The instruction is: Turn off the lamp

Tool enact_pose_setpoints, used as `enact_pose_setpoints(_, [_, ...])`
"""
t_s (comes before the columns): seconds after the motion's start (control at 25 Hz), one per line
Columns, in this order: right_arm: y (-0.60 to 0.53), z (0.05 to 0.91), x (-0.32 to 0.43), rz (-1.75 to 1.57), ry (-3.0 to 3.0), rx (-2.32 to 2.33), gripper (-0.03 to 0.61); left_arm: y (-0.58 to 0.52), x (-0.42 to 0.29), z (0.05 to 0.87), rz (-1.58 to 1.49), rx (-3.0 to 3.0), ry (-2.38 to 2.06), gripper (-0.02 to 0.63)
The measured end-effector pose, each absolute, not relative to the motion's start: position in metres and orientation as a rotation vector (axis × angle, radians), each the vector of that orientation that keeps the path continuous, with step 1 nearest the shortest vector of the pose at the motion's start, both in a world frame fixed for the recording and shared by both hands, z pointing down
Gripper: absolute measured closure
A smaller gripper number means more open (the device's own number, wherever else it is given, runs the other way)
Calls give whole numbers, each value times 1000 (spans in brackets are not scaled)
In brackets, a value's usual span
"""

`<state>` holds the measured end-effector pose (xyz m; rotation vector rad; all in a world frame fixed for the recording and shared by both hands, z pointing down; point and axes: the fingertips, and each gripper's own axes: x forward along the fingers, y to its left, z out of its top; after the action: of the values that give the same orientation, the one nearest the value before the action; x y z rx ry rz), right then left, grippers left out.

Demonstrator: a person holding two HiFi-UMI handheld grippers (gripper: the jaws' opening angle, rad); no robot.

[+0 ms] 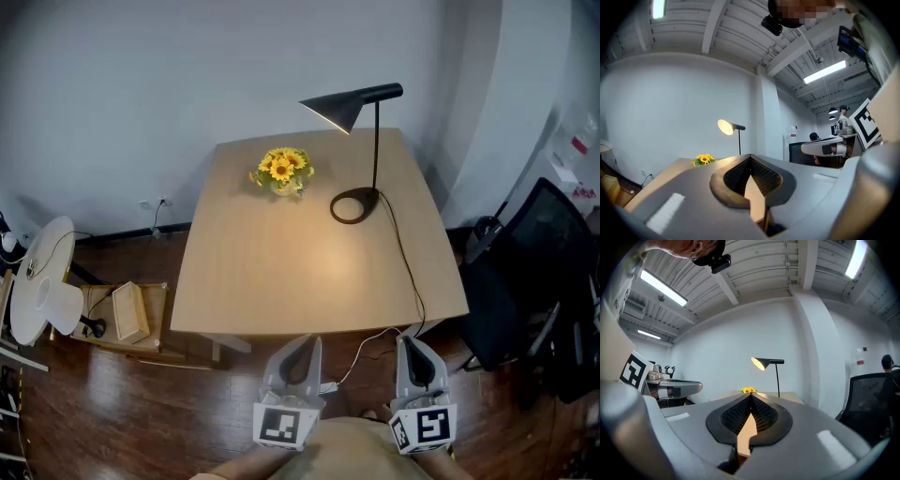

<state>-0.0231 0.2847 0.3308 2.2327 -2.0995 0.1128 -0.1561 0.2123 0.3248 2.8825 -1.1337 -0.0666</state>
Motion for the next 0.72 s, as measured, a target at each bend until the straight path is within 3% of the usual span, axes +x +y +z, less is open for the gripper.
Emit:
enact_pose_setpoints(0.36, [233, 328, -51, 93, -2045, 2266, 578, 160, -180, 323, -96, 2921, -1090, 620])
enact_pose_setpoints(0.72, [167, 334, -12, 80, -2109, 2199, 578, 102, -148, 335, -53, 2887, -1166, 620])
